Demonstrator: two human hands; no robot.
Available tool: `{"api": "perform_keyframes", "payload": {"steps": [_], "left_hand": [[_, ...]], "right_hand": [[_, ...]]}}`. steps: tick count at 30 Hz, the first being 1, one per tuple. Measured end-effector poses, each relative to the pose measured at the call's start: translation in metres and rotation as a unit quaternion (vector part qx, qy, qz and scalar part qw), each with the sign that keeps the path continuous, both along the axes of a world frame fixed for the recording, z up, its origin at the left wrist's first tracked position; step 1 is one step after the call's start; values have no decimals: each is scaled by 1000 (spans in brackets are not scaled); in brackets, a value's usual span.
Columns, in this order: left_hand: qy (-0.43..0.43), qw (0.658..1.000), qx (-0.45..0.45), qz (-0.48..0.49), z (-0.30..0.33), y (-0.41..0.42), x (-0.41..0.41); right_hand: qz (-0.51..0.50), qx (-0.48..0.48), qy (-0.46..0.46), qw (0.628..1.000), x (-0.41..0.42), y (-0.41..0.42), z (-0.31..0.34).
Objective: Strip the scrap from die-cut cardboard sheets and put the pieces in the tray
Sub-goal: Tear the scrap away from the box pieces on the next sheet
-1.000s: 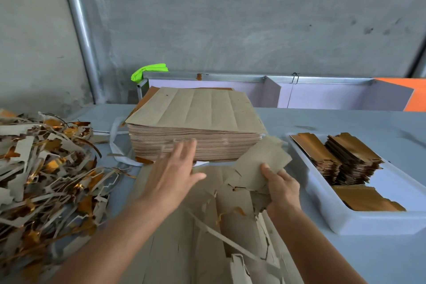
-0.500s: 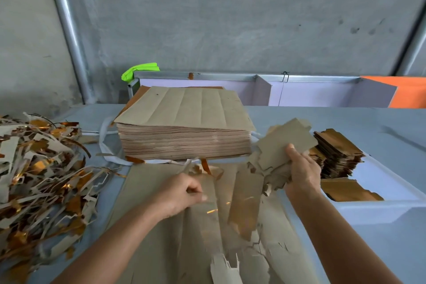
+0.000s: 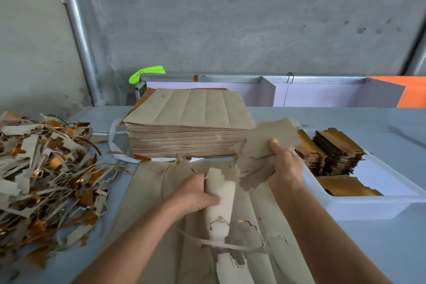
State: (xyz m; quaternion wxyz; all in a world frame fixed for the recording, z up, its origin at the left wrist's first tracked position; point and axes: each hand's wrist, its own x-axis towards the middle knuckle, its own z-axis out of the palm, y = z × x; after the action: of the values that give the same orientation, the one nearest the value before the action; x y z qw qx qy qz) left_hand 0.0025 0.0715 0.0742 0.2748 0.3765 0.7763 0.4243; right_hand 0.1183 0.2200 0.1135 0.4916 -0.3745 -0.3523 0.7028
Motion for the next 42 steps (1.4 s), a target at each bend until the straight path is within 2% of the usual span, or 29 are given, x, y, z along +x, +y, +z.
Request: {"api": "perform_keyframes", "payload": {"steps": [3,9,12,16,21,26,28,31,33,35,39,42], "left_hand": [[3,1000,-23,-20,3,-7,-12],[-64,998,1,3,3,-10,-26],[-112,994,6,2,6,-16,-33],[-122,992,10,0,8,-24,-44],[-159,985,45,-38,13,-28,-47],[-201,961,68,-176,19,-16,-27],[-210,955,72,-196,15,-9,-15],[-204,959,80,-177,2,0,-3],[-202,965,105,-127,-6,3,-1],[-221,964,124,-80,-10,2,-5],[-237,962,119,-63,-11,-6,-13],[-276,949,149,-34,-14,-13,-21]], "right_hand": [[-36,4,-4,999,10,15,2],[-34,16,-62,997,22,39,-2],[-32,84,-101,991,27,50,1],[14,187,-178,966,32,55,1],[55,136,-136,980,29,47,-2],[53,158,-97,981,2,17,-10],[46,137,-63,987,-14,2,-12],[25,81,-19,996,-31,-13,-13],[12,67,-12,998,-35,-16,-14],[-12,69,-24,997,-34,-13,-14],[-94,65,-66,991,-18,13,-13],[-110,64,-69,989,-4,31,-9]]}}
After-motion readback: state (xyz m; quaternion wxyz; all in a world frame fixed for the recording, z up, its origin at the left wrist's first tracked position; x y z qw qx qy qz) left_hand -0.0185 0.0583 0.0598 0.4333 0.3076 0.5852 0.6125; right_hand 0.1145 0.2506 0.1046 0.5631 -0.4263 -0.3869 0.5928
